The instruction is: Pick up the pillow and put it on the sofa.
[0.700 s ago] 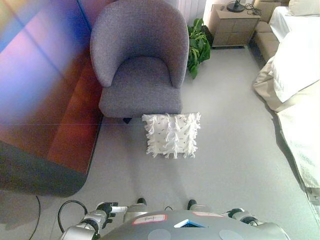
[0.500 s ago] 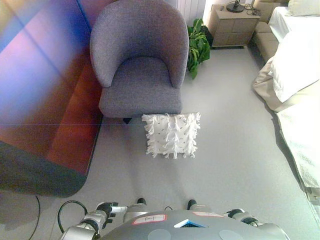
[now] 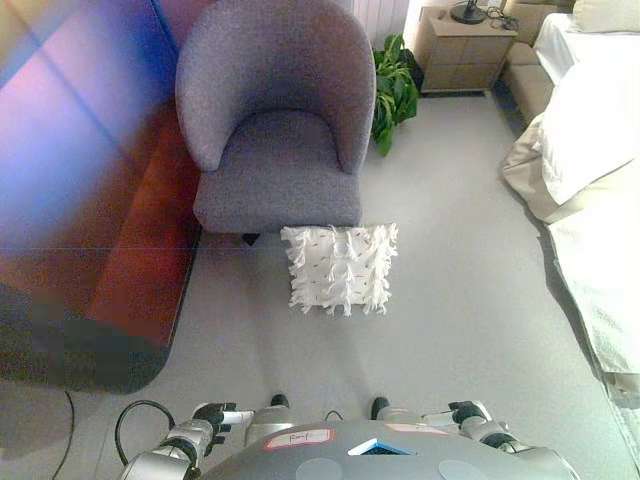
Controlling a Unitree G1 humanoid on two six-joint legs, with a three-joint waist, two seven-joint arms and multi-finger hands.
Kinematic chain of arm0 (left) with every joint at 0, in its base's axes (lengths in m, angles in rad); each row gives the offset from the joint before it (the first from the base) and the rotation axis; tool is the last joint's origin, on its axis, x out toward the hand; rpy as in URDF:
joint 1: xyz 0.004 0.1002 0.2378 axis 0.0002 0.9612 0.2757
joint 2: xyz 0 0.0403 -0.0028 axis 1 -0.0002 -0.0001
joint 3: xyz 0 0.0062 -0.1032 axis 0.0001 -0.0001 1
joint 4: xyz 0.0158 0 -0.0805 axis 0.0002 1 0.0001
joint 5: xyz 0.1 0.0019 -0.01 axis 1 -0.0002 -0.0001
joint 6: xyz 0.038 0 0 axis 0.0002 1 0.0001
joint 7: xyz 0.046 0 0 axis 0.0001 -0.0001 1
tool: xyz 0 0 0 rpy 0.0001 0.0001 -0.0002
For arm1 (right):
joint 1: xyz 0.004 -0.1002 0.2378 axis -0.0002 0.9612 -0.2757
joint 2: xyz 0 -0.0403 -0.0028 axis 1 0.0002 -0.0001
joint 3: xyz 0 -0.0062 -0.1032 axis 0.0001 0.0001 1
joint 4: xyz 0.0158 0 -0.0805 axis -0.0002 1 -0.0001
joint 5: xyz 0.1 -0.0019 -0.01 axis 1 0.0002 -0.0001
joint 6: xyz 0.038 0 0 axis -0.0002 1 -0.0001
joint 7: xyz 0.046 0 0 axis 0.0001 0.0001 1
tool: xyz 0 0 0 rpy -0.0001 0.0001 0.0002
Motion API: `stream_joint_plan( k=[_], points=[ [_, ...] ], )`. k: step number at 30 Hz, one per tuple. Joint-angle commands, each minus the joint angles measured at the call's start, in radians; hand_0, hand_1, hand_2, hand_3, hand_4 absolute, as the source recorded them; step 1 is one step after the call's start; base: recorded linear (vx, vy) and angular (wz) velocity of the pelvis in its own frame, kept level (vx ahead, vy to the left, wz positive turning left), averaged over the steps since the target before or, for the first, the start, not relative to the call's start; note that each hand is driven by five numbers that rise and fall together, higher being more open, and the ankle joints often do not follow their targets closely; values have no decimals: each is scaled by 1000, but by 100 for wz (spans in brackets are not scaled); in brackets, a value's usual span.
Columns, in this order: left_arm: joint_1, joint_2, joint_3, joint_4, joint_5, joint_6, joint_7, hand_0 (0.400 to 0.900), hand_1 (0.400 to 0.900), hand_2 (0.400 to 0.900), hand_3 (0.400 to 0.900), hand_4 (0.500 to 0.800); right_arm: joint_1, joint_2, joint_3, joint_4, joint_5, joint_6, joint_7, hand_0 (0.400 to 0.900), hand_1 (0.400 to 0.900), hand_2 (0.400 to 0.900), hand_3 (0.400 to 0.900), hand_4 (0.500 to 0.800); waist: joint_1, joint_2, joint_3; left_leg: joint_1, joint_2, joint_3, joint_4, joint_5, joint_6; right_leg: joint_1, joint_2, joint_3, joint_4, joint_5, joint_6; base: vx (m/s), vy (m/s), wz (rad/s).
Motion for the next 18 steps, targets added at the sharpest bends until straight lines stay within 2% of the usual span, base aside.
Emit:
stream_joint_plan(
  k=[1,8,13,14,16,18],
  points=[
    [-68,-5,12,58,-22,-19,-1,900,900,900,900,800,-77,-16,37,45,-20,-5,-33,900,900,900,900,800,-9,-23,44,18,-37,-22,-6,-43,61,-14,-8,-1,10,31,12,5,-31,2],
    [-82,-2,7,60,-7,-26,-1,900,900,900,900,800,-90,-19,34,58,13,2,-44,900,900,900,900,800,-5,-19,60,14,-26,-28,-5,-41,61,-23,1,-8,36,11,2,13,-61,0],
    [-91,3,-1,52,-15,-17,1,900,900,900,900,800,-90,-21,30,61,35,10,-41,900,900,900,900,800,-15,-25,79,0,5,-45,51,-42,55,-51,31,14,96,-26,-28,29,-143,0],
    [-95,2,0,50,-17,-12,2,900,900,900,900,800,-90,-23,30,63,37,8,-38,900,900,900,900,800,-18,-32,84,-13,14,-51,91,-49,51,-58,37,21,105,-28,-37,31,-211,3],
    [-94,0,8,46,-27,-13,5,900,900,900,900,800,-97,-27,30,63,34,7,-34,900,900,900,900,800,-22,-60,101,-70,38,-54,275,-60,48,-73,42,36,122,-30,-66,32,-247,-8],
    [-81,3,35,44,-35,-29,6,900,900,900,900,800,-100,-39,43,59,14,17,-25,900,900,900,900,800,1,-78,143,-198,52,-93,526,6,55,-65,61,54,142,-31,-99,78,-285,-43]
  ],
)
